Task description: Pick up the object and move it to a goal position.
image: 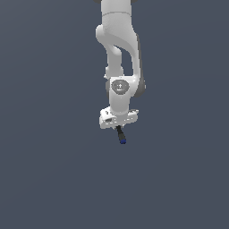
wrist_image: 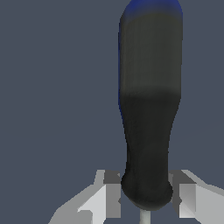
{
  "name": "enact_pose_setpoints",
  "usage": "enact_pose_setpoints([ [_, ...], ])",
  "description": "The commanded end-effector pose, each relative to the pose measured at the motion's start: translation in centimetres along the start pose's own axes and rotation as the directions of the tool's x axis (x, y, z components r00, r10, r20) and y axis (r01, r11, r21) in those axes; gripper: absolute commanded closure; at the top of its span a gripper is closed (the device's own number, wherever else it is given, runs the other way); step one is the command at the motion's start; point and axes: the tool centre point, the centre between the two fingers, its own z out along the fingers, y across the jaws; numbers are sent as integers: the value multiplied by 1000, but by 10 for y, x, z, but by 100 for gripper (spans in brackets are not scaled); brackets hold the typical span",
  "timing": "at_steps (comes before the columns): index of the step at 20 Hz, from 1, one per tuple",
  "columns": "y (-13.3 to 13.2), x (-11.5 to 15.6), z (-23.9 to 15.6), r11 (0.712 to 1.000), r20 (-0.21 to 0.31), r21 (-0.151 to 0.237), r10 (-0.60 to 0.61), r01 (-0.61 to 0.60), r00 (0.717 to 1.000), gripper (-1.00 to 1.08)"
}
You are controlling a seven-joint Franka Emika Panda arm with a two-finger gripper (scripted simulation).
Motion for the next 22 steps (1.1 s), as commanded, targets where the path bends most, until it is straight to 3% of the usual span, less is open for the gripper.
enact_pose_setpoints([
  [1, -5, 13, -14, 1000, -1, 0, 0, 0, 1000, 108],
  [12, -28, 78, -77, 1000, -1, 0, 0, 0, 1000, 108],
  [22, -36, 105, -102, 1000, -1, 0, 0, 0, 1000, 108],
])
